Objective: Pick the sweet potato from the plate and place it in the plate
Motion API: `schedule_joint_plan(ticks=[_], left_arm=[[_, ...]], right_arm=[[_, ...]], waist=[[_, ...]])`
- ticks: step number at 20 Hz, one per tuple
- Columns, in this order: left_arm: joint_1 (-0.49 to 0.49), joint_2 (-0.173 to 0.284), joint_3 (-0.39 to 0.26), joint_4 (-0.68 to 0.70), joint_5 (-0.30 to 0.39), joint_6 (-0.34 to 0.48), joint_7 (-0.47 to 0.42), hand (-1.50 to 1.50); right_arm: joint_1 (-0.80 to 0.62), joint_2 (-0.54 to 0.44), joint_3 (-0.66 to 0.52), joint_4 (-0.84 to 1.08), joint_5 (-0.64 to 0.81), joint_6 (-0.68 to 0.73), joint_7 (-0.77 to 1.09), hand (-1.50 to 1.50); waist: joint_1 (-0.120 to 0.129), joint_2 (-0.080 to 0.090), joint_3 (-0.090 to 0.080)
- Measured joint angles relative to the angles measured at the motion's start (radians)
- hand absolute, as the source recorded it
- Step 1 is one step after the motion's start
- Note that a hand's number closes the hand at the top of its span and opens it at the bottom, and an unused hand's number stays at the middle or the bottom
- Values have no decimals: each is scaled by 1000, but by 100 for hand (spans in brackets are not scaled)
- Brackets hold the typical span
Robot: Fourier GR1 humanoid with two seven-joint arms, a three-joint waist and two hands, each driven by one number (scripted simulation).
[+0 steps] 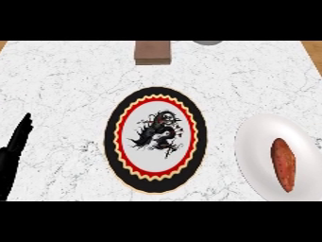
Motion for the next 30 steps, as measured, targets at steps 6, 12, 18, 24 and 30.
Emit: schedule_joint_plan(ticks=[6, 12, 18, 24, 30], left_arm=[[-13, -15, -7, -9, -24, 5, 18, 0], [-38, -25, 7, 8, -36, -13, 23, 0], [-50, -47, 13, 19, -61, -22, 30, 0], [-38, -57, 32, 12, -69, -39, 25, 0], [-30, -78, 54, -8, -98, -65, 42, 0]], right_arm=[[71, -165, 5, -41, 69, 75, 196, -150], [16, -293, 6, 4, 84, 151, 378, -150], [-86, -364, 53, 121, 97, 256, 477, -150], [-151, -419, 105, 272, 149, 398, 466, -150], [-214, -377, 155, 404, 250, 484, 401, -150]], waist=[[8, 3, 0], [15, 4, 1], [21, 4, 1], [21, 4, 2], [17, 3, 2]])
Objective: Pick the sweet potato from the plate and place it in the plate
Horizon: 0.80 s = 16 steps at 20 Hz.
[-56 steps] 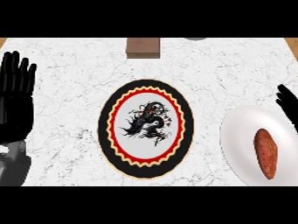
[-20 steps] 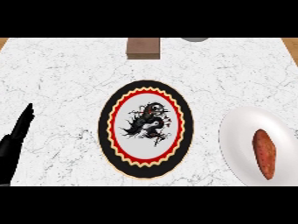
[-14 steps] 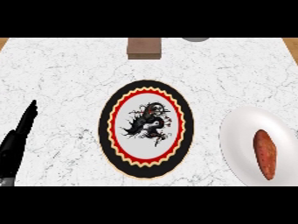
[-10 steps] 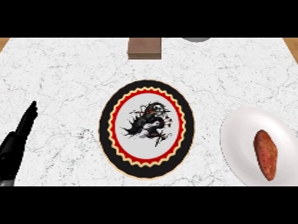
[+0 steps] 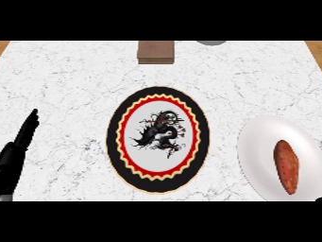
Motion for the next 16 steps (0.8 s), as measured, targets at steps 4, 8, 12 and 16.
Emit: schedule_joint_plan(ticks=[4, 8, 12, 16], left_arm=[[-2, -23, 24, 17, -21, -20, -10, 0], [-1, -37, 47, -1, -41, -44, 7, 0], [23, -59, 67, -19, -64, -58, 6, 0], [23, -90, 81, -29, -99, -70, 16, 0]], right_arm=[[-41, 39, 17, 50, 50, 41, -19, -150], [-85, 73, 26, 102, 83, 86, -31, -150], [-123, 99, 26, 160, 124, 121, -43, -150], [-121, 140, 30, 190, 188, 130, -75, -150]], waist=[[-2, 0, 0], [-2, -1, 0], [-1, -1, 0], [-3, -1, 0]])
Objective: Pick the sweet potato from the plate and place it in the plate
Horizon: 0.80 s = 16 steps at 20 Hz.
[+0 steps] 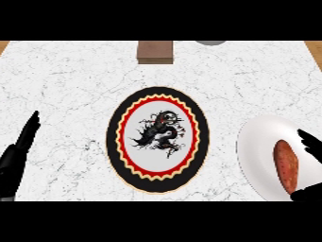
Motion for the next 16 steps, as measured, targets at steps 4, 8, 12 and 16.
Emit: schedule_joint_plan(ticks=[4, 8, 12, 16], left_arm=[[3, -13, 27, -6, -14, -26, 0, 0], [3, -36, 47, -9, -39, -41, 2, 0], [15, -43, 62, -25, -43, -60, -1, 0], [26, -51, 84, -15, -49, -80, -23, 0]], right_arm=[[-16, 39, 0, 42, 46, -1, -22, -150], [-22, 60, -9, 56, 83, 10, -50, 150], [-33, 75, -34, 84, 99, -4, -104, 150], [-36, 84, -51, 98, 120, -9, -150, 150]], waist=[[0, -1, -2], [-3, -5, -8], [-5, -6, -11], [-5, -5, -11]])
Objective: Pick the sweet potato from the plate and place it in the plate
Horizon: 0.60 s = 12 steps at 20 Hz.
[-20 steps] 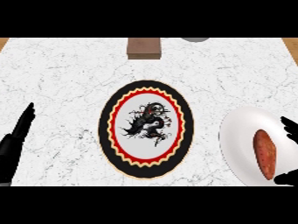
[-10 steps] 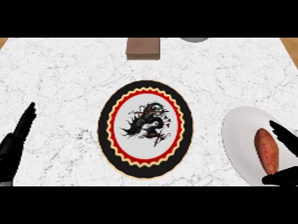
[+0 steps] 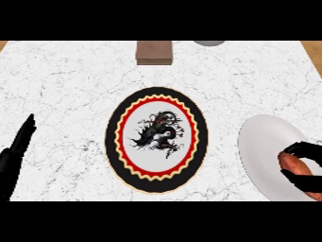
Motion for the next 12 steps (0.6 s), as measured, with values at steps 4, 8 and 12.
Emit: schedule_joint_plan(ticks=[4, 8, 12], left_arm=[[-23, -12, 13, 30, -12, -10, -9, 0], [-34, -4, 25, 24, -5, -32, -4, 0], [-60, -5, 11, 19, -9, -41, 4, 0]], right_arm=[[-15, 14, 0, 18, 44, -29, -29, 150], [-76, -23, 37, 28, 135, -49, -54, 150], [-188, -156, 125, 42, 306, -50, -131, 150]], waist=[[-1, -1, -2], [12, 4, 4], [51, 14, 9]])
